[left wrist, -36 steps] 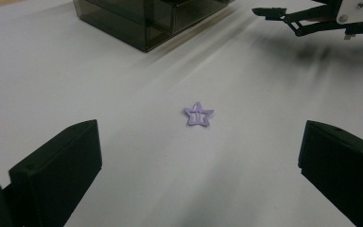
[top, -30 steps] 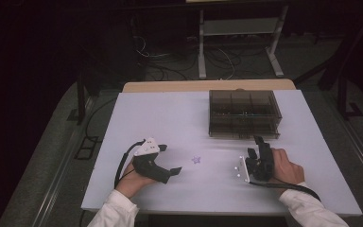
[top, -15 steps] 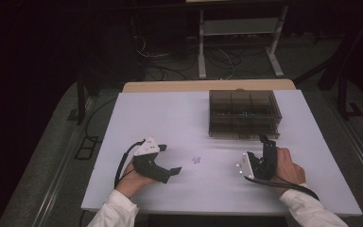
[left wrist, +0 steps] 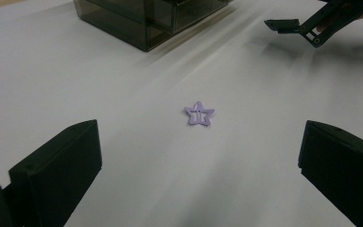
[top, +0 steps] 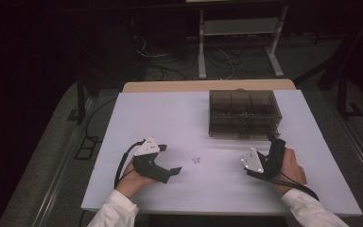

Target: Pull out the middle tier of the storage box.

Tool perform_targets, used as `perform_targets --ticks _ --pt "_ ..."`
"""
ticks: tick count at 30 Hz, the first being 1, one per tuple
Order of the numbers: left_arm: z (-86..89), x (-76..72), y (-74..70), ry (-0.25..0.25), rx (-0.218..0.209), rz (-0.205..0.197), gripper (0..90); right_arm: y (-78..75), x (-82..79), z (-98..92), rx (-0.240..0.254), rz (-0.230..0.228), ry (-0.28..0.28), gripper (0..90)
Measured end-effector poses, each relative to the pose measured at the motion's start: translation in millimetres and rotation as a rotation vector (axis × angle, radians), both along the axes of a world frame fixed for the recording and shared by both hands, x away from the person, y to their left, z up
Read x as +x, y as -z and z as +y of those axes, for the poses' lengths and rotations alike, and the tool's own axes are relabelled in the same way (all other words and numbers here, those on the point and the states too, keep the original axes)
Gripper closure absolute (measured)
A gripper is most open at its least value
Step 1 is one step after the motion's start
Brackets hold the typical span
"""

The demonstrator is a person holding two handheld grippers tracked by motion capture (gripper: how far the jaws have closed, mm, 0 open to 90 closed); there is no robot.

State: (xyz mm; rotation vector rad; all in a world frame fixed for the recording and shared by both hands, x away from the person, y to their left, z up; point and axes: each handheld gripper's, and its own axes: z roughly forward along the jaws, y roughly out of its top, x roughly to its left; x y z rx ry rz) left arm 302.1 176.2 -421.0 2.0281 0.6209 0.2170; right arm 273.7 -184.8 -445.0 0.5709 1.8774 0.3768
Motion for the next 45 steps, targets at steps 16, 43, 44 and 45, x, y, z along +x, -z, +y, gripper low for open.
perform_targets --ticks 16,43,44,45 --pt "-0.2 -0.1 0.0 0.000 0.000 0.002 0.0 -6.3 1.4 -16.9 0.202 0.072 0.033 0.0" --pt "-0.3 -0.3 -0.2 0.001 0.001 0.001 0.0 -13.7 4.2 -42.3 0.519 0.222 0.074 0.0" --pt "-0.3 -0.3 -0.1 0.000 0.001 0.001 0.0 -13.8 4.6 -43.5 0.533 0.229 0.071 0.0" --pt "-0.3 -0.2 -0.1 0.000 0.001 0.001 0.0 -14.2 4.9 -44.9 0.552 0.239 0.074 0.0"
